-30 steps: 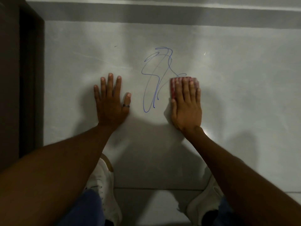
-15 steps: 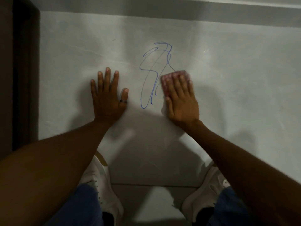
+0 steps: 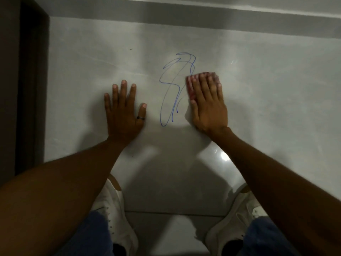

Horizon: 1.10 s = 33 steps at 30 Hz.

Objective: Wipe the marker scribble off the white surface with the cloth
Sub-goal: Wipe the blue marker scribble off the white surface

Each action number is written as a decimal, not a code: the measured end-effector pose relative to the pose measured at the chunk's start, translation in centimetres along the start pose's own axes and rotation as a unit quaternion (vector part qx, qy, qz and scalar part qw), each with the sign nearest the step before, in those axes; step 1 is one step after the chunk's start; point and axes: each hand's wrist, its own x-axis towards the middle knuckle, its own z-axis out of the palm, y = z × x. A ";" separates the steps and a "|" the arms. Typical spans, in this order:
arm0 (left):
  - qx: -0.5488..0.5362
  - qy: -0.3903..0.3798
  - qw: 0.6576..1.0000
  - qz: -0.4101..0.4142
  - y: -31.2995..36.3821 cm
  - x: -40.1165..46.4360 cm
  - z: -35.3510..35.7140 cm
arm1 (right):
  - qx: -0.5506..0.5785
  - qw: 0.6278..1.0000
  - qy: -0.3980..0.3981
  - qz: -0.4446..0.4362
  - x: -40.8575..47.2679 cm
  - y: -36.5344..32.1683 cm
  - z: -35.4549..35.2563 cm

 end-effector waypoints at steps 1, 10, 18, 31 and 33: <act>-0.001 -0.003 1.000 0.001 0.0 0.1 0.0 | 0.004 1.000 0.005 -0.002 0.3 0.4 -0.1; -0.002 -0.005 1.000 0.000 -0.3 0.1 0.0 | 0.025 0.994 0.019 0.103 2.3 -0.3 -0.4; -0.005 -0.009 1.000 -0.003 -0.1 0.0 -0.2 | 0.037 0.988 0.016 0.152 4.6 -1.6 -0.6; -0.002 0.003 1.000 -0.002 -0.2 0.1 0.4 | -0.003 0.999 -0.051 -0.014 10.3 -3.0 -1.6; -0.001 0.007 1.000 -0.001 -0.2 0.2 0.5 | -0.009 0.995 -0.066 -0.074 10.4 -3.5 -1.3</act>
